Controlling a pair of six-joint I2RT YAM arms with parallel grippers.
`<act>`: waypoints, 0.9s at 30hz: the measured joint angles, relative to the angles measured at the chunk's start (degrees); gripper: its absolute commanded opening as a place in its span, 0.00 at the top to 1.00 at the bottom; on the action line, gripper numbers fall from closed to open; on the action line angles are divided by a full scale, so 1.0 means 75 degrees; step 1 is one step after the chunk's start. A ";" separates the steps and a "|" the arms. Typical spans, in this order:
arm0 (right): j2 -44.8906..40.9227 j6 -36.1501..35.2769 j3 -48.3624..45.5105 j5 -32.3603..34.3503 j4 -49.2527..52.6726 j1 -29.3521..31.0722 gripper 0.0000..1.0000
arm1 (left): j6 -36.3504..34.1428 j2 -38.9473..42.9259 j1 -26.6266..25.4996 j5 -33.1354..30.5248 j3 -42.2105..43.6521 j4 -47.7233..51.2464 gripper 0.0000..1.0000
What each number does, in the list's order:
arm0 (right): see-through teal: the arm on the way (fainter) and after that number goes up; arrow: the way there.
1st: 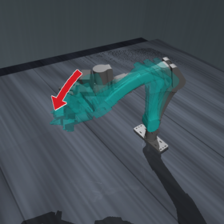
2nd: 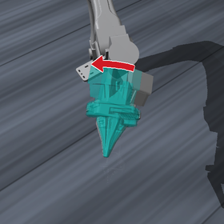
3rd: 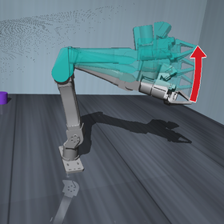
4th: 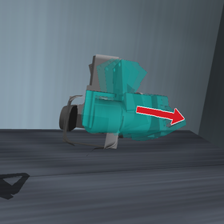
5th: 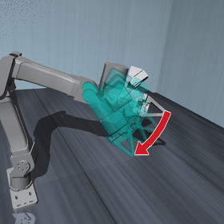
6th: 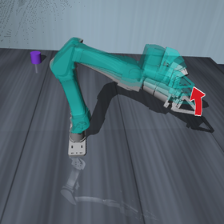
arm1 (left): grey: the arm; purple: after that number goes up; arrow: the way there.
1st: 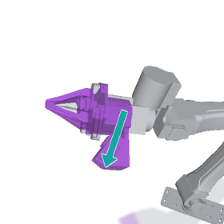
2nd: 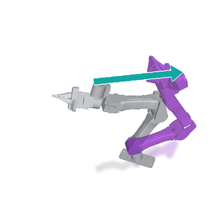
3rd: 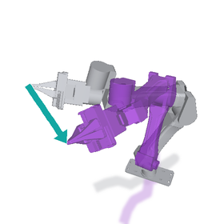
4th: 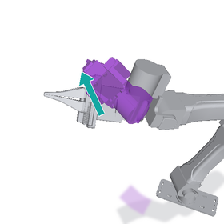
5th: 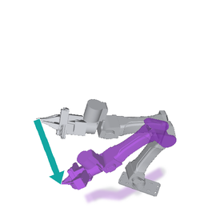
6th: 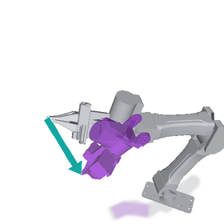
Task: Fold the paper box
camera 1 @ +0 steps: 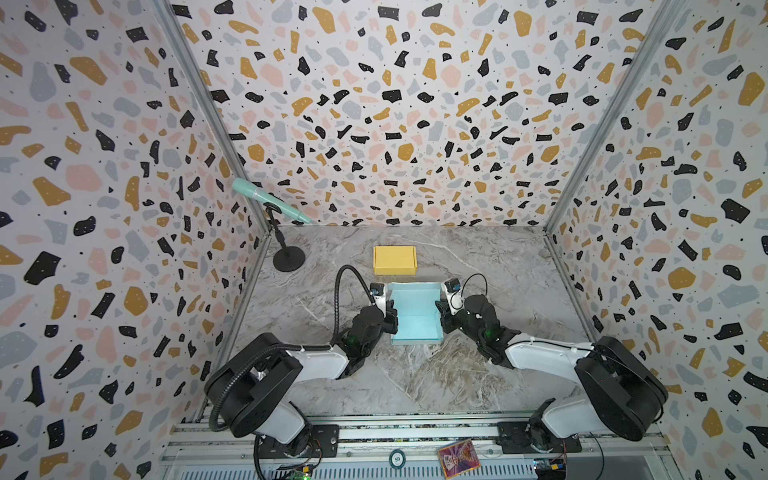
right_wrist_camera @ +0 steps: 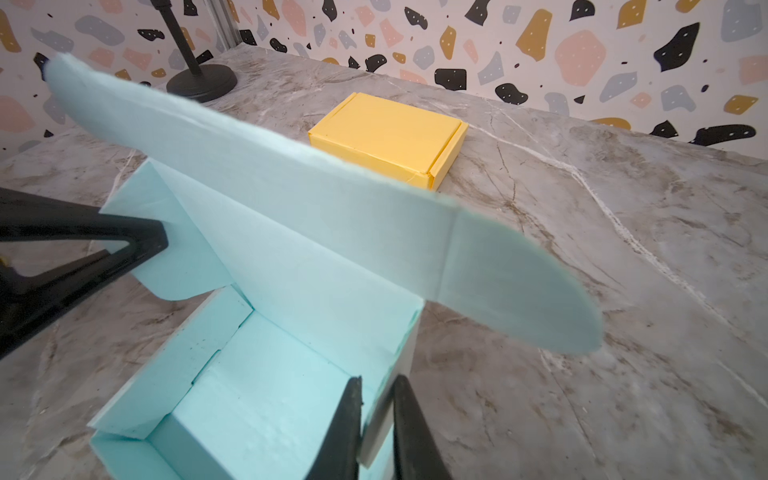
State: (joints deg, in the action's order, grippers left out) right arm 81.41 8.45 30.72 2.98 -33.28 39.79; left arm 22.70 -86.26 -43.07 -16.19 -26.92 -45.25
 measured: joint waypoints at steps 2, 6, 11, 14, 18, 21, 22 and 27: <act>-0.0102 0.0003 -0.0111 0.0108 -0.0020 0.0152 0.83 | 0.0085 0.0029 -0.0093 -0.0192 0.0178 -0.0224 1.00; -0.0268 0.0015 -0.0321 0.0303 -0.0070 0.0455 0.83 | 0.0149 0.0064 -0.0227 -0.0493 0.0481 -0.0641 1.00; -0.0425 0.0020 -0.0662 0.0382 -0.0318 0.0664 0.83 | 0.0181 0.0087 -0.0405 -0.0688 0.0866 -0.1209 1.00; -0.0501 0.0020 -0.0845 0.0367 -0.0498 0.0731 0.83 | 0.0189 0.0134 -0.0525 -0.0801 0.1061 -0.1431 1.00; -0.0600 0.0023 -0.1020 0.0315 -0.0659 0.0752 0.83 | 0.0189 0.0233 -0.0694 -0.0938 0.1250 -0.1574 1.00; -0.0650 0.0023 -0.1110 0.0265 -0.0737 0.0755 0.83 | 0.0210 0.0242 -0.0769 -0.0997 0.1346 -0.1708 1.00; -0.0653 0.0026 -0.1131 0.0254 -0.0769 0.0755 0.83 | 0.0236 0.0242 -0.0790 -0.1011 0.1390 -0.1769 1.00; -0.0650 0.0023 -0.1151 0.0210 -0.0822 0.0784 0.83 | 0.0379 0.0204 -0.1000 -0.1303 0.1574 -0.2078 1.00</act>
State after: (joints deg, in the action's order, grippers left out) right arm 76.53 8.62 22.09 4.56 -39.44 45.67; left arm 25.54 -84.73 -50.57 -25.96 -15.11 -60.84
